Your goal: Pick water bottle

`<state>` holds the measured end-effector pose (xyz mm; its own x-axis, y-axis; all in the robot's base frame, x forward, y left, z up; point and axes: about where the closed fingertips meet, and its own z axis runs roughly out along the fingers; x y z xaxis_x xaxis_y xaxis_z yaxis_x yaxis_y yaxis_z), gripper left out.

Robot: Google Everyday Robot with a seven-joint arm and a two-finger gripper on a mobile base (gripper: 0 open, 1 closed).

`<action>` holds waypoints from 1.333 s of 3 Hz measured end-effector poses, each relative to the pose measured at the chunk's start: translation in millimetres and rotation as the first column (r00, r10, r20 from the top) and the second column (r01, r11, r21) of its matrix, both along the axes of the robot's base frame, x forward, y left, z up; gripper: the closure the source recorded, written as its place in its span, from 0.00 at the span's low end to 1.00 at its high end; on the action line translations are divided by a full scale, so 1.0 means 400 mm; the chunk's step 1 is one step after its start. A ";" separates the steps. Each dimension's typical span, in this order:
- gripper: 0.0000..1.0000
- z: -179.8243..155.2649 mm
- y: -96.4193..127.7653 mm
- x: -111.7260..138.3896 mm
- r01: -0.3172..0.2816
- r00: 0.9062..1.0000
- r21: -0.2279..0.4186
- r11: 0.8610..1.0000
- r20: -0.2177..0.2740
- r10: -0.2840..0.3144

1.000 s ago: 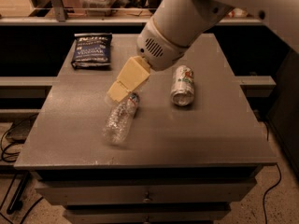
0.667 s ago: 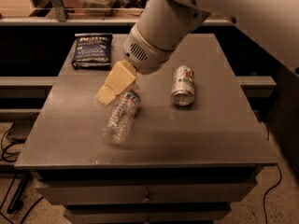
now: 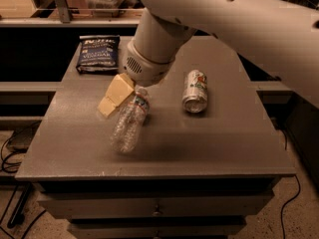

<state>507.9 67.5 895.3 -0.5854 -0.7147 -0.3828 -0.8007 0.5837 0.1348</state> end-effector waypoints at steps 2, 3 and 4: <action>0.16 -0.084 0.022 0.008 0.103 0.993 -0.045 0.994 -0.057 -0.105; 0.39 -0.122 0.025 0.010 0.150 0.984 -0.057 0.987 -0.083 -0.155; 0.62 -0.141 0.025 0.009 0.180 0.979 -0.070 0.981 -0.083 -0.186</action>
Offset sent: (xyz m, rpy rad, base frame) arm 0.0040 0.0140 -0.0564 -0.0534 0.1081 -0.1843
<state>511.6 77.6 838.9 -0.7384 -0.6126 -0.2820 -0.6658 0.7287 0.1601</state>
